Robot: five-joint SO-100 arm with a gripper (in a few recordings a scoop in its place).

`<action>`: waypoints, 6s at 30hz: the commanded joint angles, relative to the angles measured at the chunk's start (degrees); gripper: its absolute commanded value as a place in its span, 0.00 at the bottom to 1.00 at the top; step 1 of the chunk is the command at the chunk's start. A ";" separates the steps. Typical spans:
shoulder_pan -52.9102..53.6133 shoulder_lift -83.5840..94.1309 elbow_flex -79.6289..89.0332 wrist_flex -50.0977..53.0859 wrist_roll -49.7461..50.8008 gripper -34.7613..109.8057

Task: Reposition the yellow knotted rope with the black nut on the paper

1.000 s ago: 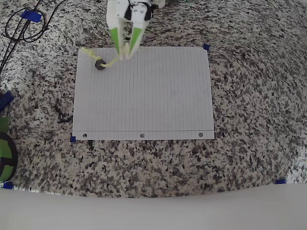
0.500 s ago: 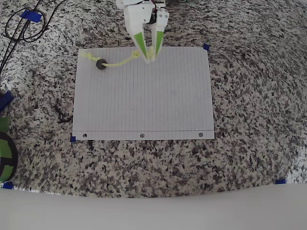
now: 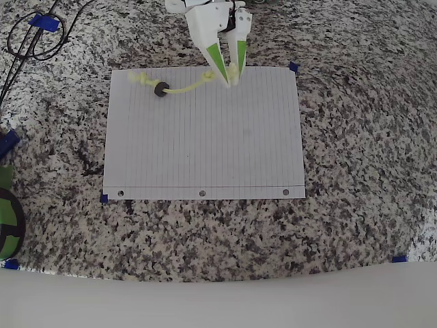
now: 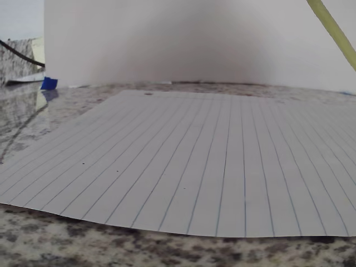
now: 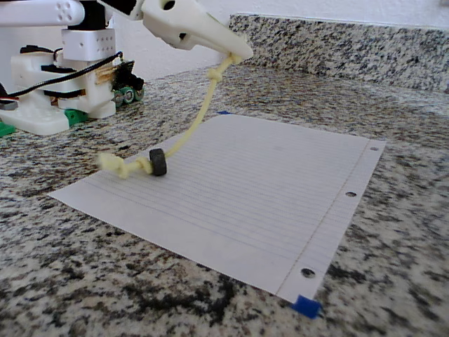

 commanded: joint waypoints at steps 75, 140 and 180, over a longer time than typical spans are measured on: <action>19.07 8.70 -8.96 39.64 -108.63 0.24; 20.48 9.14 -0.26 38.85 -115.40 0.28; 20.48 9.14 -0.26 38.85 -115.40 0.28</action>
